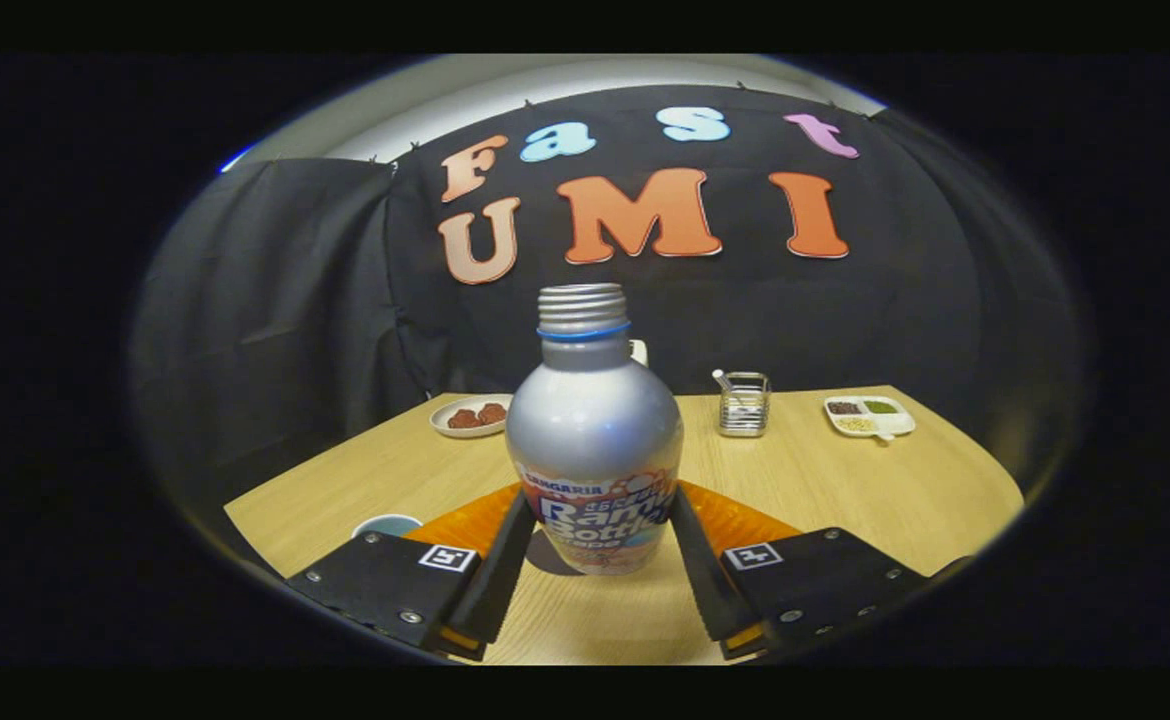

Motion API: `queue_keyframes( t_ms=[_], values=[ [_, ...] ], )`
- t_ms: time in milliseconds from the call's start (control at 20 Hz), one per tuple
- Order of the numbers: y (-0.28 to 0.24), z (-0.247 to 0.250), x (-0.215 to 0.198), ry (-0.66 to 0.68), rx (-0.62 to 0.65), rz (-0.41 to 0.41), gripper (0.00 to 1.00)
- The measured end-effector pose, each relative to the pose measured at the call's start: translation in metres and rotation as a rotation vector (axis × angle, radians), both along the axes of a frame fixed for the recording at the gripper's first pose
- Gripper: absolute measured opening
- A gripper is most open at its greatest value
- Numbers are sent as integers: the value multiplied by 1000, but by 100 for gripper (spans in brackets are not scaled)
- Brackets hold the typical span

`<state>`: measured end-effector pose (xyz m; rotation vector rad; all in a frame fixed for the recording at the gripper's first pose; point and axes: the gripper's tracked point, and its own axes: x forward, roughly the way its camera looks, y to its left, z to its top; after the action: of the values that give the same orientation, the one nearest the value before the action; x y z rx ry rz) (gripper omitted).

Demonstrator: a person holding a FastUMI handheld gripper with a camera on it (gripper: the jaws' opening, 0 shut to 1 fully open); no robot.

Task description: Take the bottle from table, then pour the juice into the cup, finally place the bottle on the coaster

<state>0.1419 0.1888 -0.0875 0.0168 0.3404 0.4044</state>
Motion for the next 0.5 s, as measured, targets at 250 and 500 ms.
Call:
queue_keyframes(
  t_ms=[250, 500],
  values=[
    [20, -29, 20, 42, 39, 16, 75],
    [43, -59, 34, 91, 23, 50, 75]
  ],
)
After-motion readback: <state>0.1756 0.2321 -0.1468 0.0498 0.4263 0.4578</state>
